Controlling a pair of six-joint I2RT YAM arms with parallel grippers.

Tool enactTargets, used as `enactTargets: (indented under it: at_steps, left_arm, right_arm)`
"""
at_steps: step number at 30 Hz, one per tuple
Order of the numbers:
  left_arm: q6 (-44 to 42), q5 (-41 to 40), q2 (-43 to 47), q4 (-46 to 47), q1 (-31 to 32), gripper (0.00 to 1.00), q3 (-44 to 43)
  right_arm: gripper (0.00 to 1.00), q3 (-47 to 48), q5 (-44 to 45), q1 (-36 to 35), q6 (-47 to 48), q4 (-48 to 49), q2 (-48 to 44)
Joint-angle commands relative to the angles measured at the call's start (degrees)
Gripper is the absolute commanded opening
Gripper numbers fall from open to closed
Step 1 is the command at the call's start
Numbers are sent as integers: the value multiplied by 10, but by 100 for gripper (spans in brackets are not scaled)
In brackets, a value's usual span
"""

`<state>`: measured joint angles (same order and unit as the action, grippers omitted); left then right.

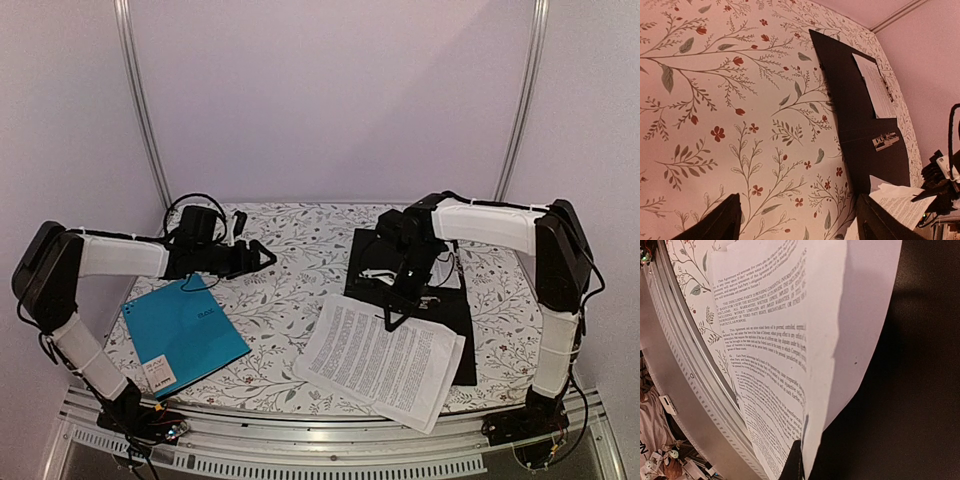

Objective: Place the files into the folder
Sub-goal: Pick up the file from the center of the board.

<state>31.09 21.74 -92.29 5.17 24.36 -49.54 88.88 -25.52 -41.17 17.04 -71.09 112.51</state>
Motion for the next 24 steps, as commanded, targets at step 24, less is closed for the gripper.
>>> enactTargets:
  at_steps: [24]
  left_arm:
    - [-12,46,-42,111,25,78,7]
  right_arm:
    - [0,33,6,2,44,-24,39]
